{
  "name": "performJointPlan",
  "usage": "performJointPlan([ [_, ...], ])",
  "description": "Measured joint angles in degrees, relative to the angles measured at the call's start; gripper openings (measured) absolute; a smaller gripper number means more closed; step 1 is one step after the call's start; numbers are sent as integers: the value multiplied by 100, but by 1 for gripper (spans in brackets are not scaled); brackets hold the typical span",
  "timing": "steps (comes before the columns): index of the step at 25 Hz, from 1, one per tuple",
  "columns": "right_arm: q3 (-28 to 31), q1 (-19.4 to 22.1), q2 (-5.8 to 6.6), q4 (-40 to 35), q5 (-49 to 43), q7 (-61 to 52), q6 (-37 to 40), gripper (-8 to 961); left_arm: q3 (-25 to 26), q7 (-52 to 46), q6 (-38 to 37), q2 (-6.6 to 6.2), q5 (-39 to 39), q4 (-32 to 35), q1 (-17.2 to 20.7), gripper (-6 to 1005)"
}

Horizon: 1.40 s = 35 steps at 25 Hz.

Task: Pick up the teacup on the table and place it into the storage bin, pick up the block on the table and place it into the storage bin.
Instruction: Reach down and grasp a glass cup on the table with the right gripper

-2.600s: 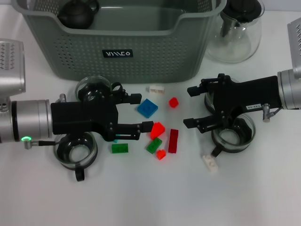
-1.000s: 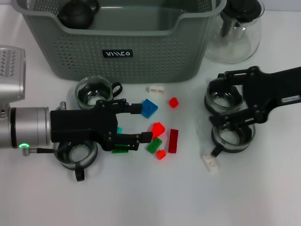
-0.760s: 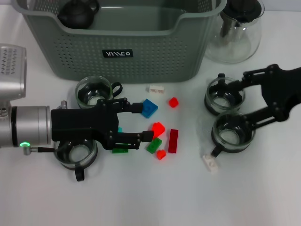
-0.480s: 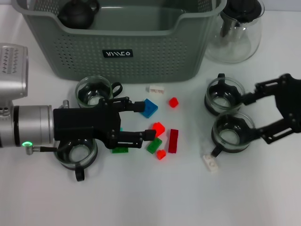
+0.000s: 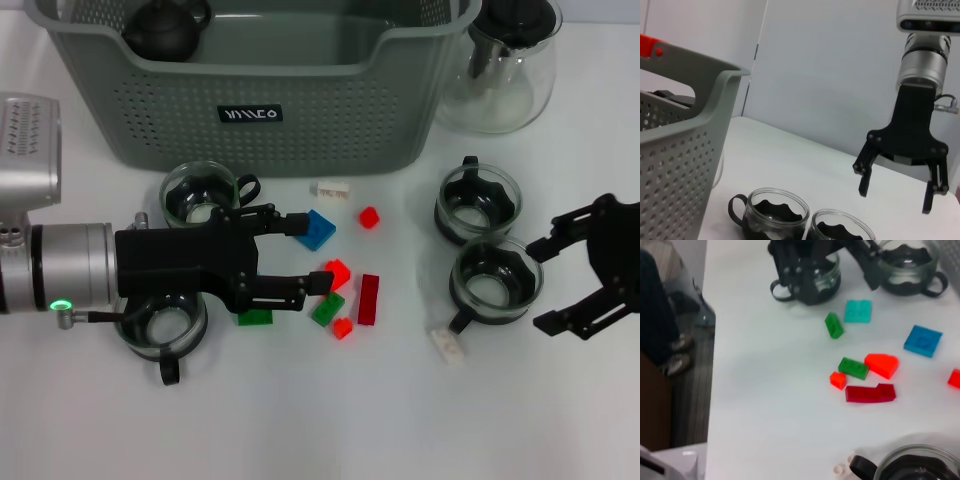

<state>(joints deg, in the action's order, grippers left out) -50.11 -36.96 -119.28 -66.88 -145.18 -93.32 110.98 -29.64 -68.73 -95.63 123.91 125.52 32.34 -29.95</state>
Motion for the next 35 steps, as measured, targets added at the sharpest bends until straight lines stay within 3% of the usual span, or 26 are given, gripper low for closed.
performJointPlan([
  [7,-781,-9,-84,9,-26,-65,-477,897,4,-8,10,2,-3,0,6,827],
  [21,-2455,2,-105,242,-27,-481,-1496,893,82,-9,14,2,-11,0,50,826],
  [33,-3040,8,-104,409,-66,-645,-1807,887,81,-3,137,-9,-10,-92,60,826],
  [35,-3107,19,-105,408,-104,-682,-1809,813,81,11,145,-20,-10,-127,60,826],
])
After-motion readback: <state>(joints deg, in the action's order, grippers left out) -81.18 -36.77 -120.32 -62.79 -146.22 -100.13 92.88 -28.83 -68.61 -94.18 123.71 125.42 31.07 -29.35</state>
